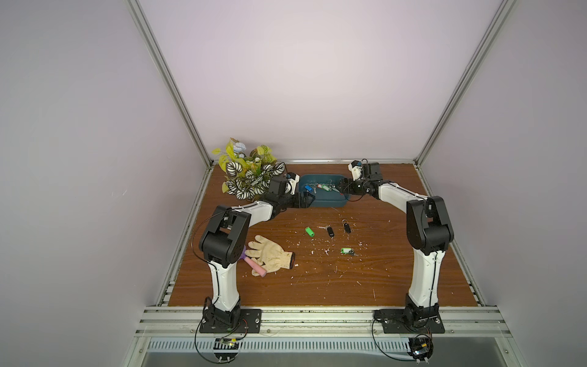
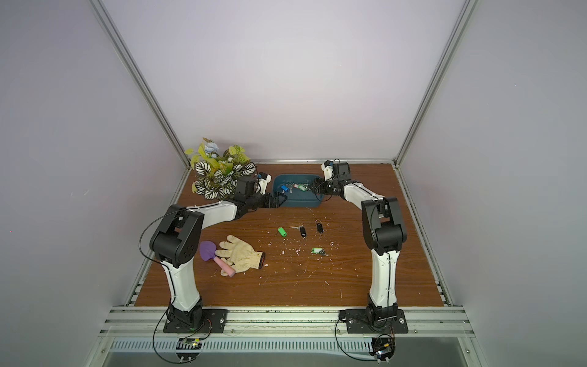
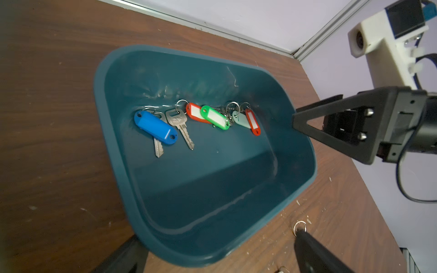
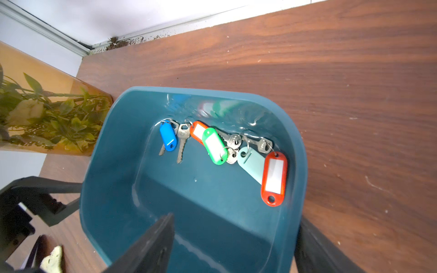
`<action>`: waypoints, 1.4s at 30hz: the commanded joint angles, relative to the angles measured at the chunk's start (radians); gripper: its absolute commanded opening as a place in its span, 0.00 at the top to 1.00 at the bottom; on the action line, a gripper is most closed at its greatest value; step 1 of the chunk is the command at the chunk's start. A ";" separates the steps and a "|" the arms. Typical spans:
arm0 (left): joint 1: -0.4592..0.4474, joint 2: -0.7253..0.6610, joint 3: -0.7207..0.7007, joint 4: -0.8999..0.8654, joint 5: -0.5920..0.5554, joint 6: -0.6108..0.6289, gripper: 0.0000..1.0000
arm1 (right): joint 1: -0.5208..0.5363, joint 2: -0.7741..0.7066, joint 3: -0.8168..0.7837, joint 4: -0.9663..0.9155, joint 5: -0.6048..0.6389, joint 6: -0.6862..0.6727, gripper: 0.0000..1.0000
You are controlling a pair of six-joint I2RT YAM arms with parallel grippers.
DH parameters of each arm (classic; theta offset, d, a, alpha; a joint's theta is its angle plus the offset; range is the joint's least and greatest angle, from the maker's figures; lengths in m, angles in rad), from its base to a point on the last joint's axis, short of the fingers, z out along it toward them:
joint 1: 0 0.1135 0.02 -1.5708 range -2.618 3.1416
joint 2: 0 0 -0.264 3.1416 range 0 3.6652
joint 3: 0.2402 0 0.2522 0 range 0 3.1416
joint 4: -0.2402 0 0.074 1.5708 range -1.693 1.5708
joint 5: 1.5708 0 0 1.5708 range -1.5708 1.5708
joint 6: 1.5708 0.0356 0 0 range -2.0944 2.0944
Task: Take the keys out of the storage box
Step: Adjust the storage box at the center of the board, then pick up the key from the storage box.
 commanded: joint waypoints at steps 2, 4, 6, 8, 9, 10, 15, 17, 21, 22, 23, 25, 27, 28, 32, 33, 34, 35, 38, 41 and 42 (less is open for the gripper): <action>0.007 -0.075 -0.027 0.012 0.008 0.006 0.00 | 0.003 0.009 0.084 -0.075 -0.007 -0.063 0.18; 0.018 -0.108 -0.039 -0.029 -0.035 0.019 0.01 | 0.000 -0.009 0.098 -0.117 0.070 -0.093 0.18; 0.040 -0.143 -0.058 -0.048 -0.062 0.017 0.00 | -0.003 -0.046 0.108 -0.148 0.152 -0.115 0.18; 0.061 -0.182 -0.081 -0.062 -0.099 0.014 0.00 | 0.001 -0.081 0.123 -0.170 0.199 -0.133 0.20; 0.066 -0.199 -0.087 -0.072 -0.126 0.018 0.01 | 0.006 -0.092 0.130 -0.174 0.204 -0.138 0.23; 0.067 -0.215 -0.093 -0.085 -0.160 0.022 0.00 | 0.018 -0.099 0.140 -0.180 0.207 -0.147 0.25; 0.070 -0.255 -0.110 -0.086 -0.215 0.035 0.00 | 0.109 -0.018 0.252 -0.272 0.255 -0.194 0.31; 0.069 -0.258 -0.115 -0.080 -0.211 0.035 0.00 | 0.122 0.044 0.320 -0.313 0.260 -0.198 0.39; 0.070 -0.251 -0.112 -0.082 -0.208 0.039 0.01 | 0.130 0.147 0.431 -0.370 0.255 -0.201 0.43; 0.070 -0.248 -0.111 -0.082 -0.208 0.042 0.01 | 0.131 0.175 0.466 -0.389 0.256 -0.204 0.44; 0.070 -0.246 -0.111 -0.082 -0.206 0.042 0.01 | 0.133 0.200 0.495 -0.405 0.261 -0.208 0.44; 0.070 -0.241 -0.106 -0.085 -0.207 0.046 0.00 | 0.136 0.249 0.562 -0.445 0.275 -0.216 0.45; 0.069 -0.233 -0.102 -0.085 -0.201 0.047 0.00 | 0.137 0.299 0.628 -0.481 0.297 -0.221 0.45; 0.070 -0.229 -0.099 -0.085 -0.201 0.048 0.00 | 0.137 0.322 0.661 -0.499 0.311 -0.223 0.45; 0.071 -0.216 -0.089 -0.093 -0.198 0.056 0.00 | 0.137 0.382 0.751 -0.530 0.356 -0.217 0.45; 0.071 -0.213 -0.087 -0.094 -0.199 0.058 0.00 | 0.138 0.390 0.765 -0.534 0.364 -0.216 0.45; 0.071 -0.211 -0.085 -0.097 -0.198 0.059 0.01 | 0.138 0.399 0.777 -0.536 0.374 -0.213 0.45; 0.072 -0.208 -0.083 -0.097 -0.199 0.060 0.01 | 0.138 0.410 0.791 -0.540 0.384 -0.210 0.45; 0.077 -0.202 -0.080 -0.098 -0.198 0.064 0.01 | 0.138 0.437 0.828 -0.552 0.397 -0.211 0.46; 0.081 -0.195 -0.077 -0.098 -0.191 0.064 0.01 | 0.138 0.462 0.859 -0.568 0.391 -0.211 0.46; 0.082 -0.192 -0.077 -0.097 -0.191 0.063 0.01 | 0.137 0.469 0.869 -0.573 0.389 -0.210 0.46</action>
